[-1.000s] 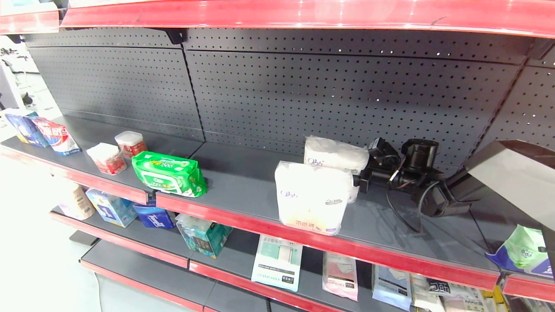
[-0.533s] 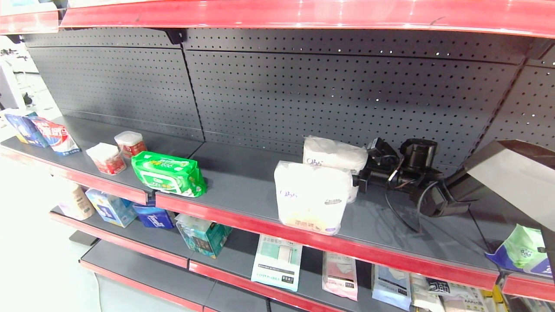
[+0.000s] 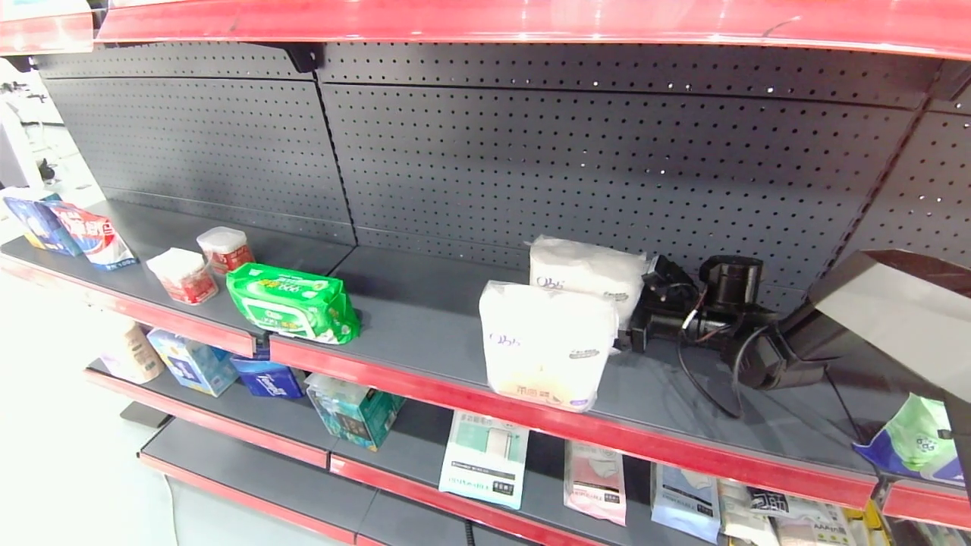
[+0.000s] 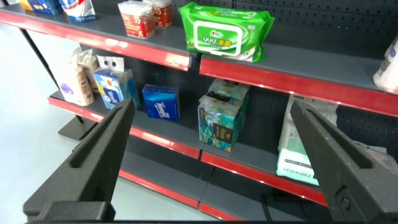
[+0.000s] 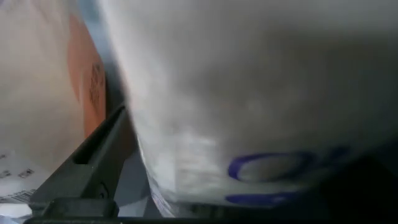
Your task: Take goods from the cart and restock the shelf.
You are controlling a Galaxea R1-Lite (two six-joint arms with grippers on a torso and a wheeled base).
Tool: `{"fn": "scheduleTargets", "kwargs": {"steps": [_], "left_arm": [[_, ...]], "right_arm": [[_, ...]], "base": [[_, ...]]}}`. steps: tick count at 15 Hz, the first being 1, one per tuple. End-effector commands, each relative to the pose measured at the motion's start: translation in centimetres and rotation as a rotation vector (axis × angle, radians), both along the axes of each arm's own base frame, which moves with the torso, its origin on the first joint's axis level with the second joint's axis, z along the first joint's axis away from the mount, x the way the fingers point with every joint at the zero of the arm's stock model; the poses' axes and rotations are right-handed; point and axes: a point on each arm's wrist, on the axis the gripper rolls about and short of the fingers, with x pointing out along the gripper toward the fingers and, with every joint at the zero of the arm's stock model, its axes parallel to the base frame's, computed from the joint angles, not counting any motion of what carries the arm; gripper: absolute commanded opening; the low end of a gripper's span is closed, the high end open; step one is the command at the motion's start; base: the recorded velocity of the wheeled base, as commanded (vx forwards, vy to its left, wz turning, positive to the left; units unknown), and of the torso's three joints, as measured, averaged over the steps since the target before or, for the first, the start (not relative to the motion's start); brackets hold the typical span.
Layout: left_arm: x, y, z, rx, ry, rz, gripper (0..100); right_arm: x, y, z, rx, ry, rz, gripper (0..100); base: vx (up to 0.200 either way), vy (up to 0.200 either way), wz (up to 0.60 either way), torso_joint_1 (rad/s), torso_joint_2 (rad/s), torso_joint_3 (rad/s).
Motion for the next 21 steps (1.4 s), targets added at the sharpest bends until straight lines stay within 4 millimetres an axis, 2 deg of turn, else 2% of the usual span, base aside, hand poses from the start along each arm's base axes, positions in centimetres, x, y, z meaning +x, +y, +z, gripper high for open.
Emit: {"fn": "scheduleTargets", "kwargs": {"steps": [1, 3, 6, 10, 13, 16, 17, 18, 19, 21], "left_arm": [[0.0, 0.0, 0.0, 0.0, 0.001, 0.001, 100], [0.0, 0.0, 0.0, 0.0, 0.001, 0.001, 100], [0.0, 0.0, 0.0, 0.0, 0.001, 0.001, 100], [0.0, 0.0, 0.0, 0.0, 0.001, 0.001, 100], [0.0, 0.0, 0.0, 0.0, 0.001, 0.001, 100], [0.0, 0.0, 0.0, 0.0, 0.001, 0.001, 100], [0.0, 0.0, 0.0, 0.0, 0.001, 0.001, 100], [0.0, 0.0, 0.0, 0.0, 0.001, 0.001, 100], [0.0, 0.0, 0.0, 0.0, 0.001, 0.001, 100], [0.0, 0.0, 0.0, 0.0, 0.001, 0.001, 100]], "right_arm": [[-0.5, -0.3, 1.8, 0.007, -0.035, -0.003, 100], [-1.1, -0.9, 2.9, 0.008, -0.049, -0.017, 100], [-3.3, -2.0, 4.1, 0.006, -0.032, -0.038, 100], [-7.0, -3.6, 5.9, 0.004, -0.017, -0.08, 100], [-10.3, -5.6, 7.0, -0.003, -0.003, -0.162, 100], [-14.5, -6.9, 9.1, 0.02, 0.013, -0.317, 100], [-15.2, -7.0, 9.5, 0.031, 0.016, -0.347, 100], [-17.8, -7.2, 10.9, 0.075, 0.022, -0.491, 100], [-19.4, -7.2, 11.7, 0.093, 0.02, -0.584, 100], [-24.1, -7.2, 13.0, 0.069, 0.026, -0.827, 100]], "base": [[0.0, 0.0, 0.0, 0.0, 0.0, 0.0], [0.0, 0.0, 0.0, 0.0, 0.0, 0.0], [0.0, 0.0, 0.0, 0.0, 0.0, 0.0], [0.0, 0.0, 0.0, 0.0, 0.0, 0.0], [0.0, 0.0, 0.0, 0.0, 0.0, 0.0], [0.0, 0.0, 0.0, 0.0, 0.0, 0.0], [0.0, 0.0, 0.0, 0.0, 0.0, 0.0], [0.0, 0.0, 0.0, 0.0, 0.0, 0.0], [0.0, 0.0, 0.0, 0.0, 0.0, 0.0], [0.0, 0.0, 0.0, 0.0, 0.0, 0.0]]}}
